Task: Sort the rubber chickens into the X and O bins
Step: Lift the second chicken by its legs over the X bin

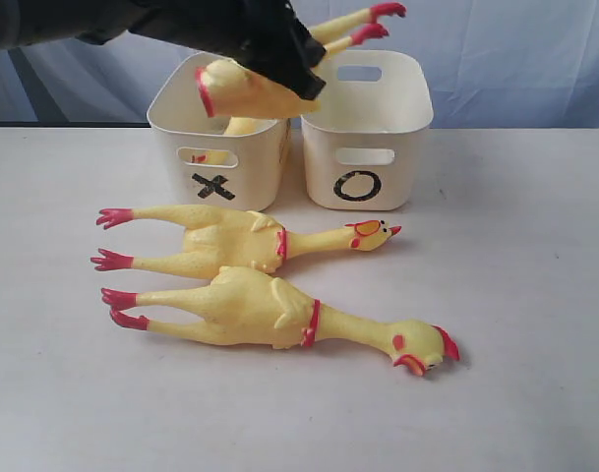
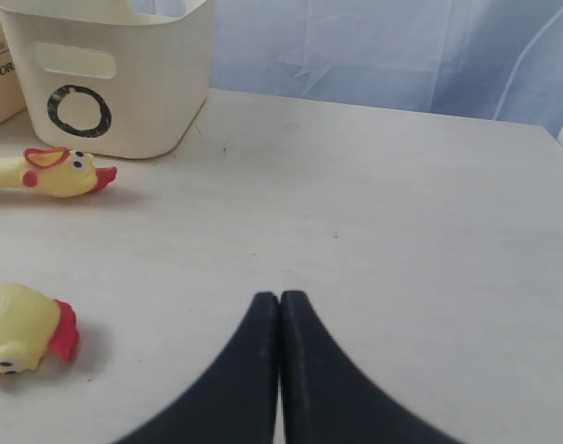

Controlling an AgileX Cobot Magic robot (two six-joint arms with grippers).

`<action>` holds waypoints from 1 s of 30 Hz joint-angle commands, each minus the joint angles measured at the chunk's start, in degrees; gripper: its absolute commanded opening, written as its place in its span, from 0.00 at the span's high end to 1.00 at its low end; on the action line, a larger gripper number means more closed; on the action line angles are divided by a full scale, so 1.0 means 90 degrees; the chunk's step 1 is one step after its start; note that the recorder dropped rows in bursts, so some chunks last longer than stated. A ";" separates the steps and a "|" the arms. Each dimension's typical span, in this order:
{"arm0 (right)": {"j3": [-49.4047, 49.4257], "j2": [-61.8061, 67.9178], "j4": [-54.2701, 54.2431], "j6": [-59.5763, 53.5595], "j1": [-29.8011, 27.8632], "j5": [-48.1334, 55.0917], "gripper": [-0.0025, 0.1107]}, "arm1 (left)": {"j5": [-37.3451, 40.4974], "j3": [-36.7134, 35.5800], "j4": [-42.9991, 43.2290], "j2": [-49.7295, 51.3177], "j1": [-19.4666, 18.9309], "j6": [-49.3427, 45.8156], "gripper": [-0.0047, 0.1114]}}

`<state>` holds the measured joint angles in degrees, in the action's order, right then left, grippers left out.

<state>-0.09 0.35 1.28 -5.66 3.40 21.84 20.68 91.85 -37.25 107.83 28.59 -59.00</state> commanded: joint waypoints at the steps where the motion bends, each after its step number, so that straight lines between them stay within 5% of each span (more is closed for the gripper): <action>1: 0.0010 -0.0039 0.0016 -0.0025 0.0006 -0.0073 0.98 | -0.0682 0.0026 -0.0663 -0.0092 -0.0488 0.0033 0.96; 10: 0.0010 -0.0039 0.0016 -0.0025 0.0006 -0.0062 0.98 | -0.1148 0.0240 -0.2350 0.0289 -0.1257 0.0000 0.96; 30: 0.0010 -0.0039 0.0016 -0.0025 0.0006 -0.0073 0.98 | -0.1285 0.1124 -0.3187 0.1460 -0.1284 -0.0016 0.96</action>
<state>-0.09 0.35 1.28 -5.66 3.40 21.84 9.53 100.54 -64.76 120.14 17.19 -59.10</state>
